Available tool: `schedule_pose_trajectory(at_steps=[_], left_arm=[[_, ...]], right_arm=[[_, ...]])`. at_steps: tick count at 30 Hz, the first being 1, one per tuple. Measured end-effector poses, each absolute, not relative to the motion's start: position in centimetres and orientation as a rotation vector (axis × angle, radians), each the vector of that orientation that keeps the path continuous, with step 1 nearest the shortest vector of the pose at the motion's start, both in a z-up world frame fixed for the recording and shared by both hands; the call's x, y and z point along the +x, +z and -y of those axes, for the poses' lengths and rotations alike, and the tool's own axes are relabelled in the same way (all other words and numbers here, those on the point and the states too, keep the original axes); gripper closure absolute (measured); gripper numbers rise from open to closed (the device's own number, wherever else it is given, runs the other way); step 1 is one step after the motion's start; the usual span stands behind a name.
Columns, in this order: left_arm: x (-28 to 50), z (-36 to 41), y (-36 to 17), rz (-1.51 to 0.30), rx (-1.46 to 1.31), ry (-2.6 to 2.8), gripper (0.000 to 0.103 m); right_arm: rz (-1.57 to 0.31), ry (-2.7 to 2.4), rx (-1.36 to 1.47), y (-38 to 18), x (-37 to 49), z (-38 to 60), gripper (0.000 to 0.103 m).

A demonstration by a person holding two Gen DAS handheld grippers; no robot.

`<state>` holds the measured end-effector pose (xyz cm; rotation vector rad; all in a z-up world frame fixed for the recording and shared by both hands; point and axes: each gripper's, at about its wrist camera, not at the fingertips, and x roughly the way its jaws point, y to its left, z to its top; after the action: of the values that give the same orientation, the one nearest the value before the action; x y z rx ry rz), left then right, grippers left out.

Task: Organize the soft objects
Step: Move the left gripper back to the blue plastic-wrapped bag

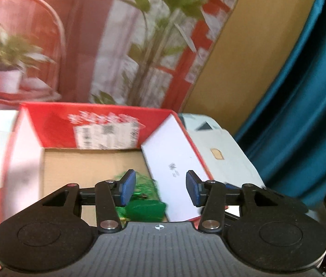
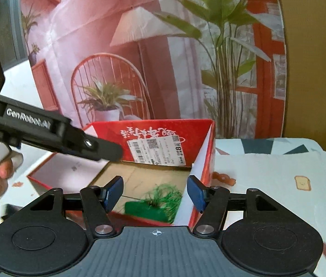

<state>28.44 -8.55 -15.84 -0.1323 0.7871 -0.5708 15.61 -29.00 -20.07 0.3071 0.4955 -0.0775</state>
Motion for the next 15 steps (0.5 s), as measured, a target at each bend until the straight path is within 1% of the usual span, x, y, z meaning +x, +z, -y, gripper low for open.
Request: schedule_pose_trajectory(at_steps=[7,15], left_arm=[[23.5,3.3,-14.8,-0.701,-0.139,-0.474,0.052],[19.9,-0.1,-16.8,-0.709,-0.212,-0.363,0.052]], right_arm=[[-0.457,-0.064,0.337,-19.9,12.0,26.2,0.045],[-0.481,-0.046,0.326,-20.6,9.9,23.8,0.045]])
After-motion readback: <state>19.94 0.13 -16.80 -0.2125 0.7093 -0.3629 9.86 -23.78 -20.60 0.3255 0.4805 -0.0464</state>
